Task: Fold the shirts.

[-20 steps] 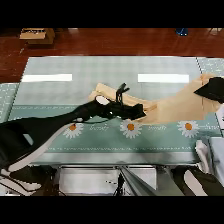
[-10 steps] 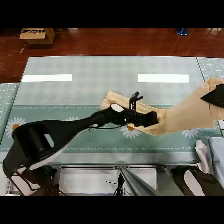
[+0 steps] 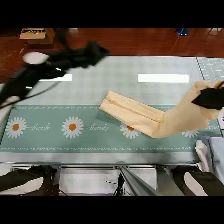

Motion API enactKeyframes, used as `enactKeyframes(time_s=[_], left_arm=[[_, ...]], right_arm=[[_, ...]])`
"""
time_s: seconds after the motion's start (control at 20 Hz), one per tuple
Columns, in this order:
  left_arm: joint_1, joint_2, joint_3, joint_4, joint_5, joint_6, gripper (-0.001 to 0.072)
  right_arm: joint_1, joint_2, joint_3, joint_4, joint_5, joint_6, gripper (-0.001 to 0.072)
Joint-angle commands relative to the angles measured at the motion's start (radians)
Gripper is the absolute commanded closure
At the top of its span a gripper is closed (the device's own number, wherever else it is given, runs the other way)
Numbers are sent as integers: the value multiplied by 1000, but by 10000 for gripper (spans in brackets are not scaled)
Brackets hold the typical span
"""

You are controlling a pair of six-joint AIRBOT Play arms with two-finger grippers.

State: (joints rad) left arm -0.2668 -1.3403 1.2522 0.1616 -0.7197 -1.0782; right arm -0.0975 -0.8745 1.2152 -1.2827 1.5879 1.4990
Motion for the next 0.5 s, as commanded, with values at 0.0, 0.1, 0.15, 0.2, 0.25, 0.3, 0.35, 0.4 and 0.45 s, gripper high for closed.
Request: enactKeyframes(time_s=[0.0,0.1,0.15,0.2,0.25,0.3,0.35,0.4,0.45], left_arm=[[247,206,-2,29,-93,0,686],[359,292,-2,30,-147,-27,686],[410,330,-2,31,-176,-34,686],[453,361,-2,31,-202,-34,686],[494,390,-2,31,-231,-43,686],[529,416,-2,31,-256,-60,686],[555,436,-2,31,-278,-64,686],[573,452,-2,31,-299,-64,686],[587,465,-2,31,-323,-72,685]], right_arm=[[175,-120,0,-45,-140,72,685],[276,-217,0,-43,-250,125,685],[323,-268,0,-40,-294,147,685],[372,-325,0,-31,-335,164,685],[415,-378,0,-22,-364,175,685],[461,-434,0,-10,-394,187,684],[502,-482,0,5,-422,194,684],[543,-530,0,27,-453,196,684],[582,-573,0,49,-484,197,684]])
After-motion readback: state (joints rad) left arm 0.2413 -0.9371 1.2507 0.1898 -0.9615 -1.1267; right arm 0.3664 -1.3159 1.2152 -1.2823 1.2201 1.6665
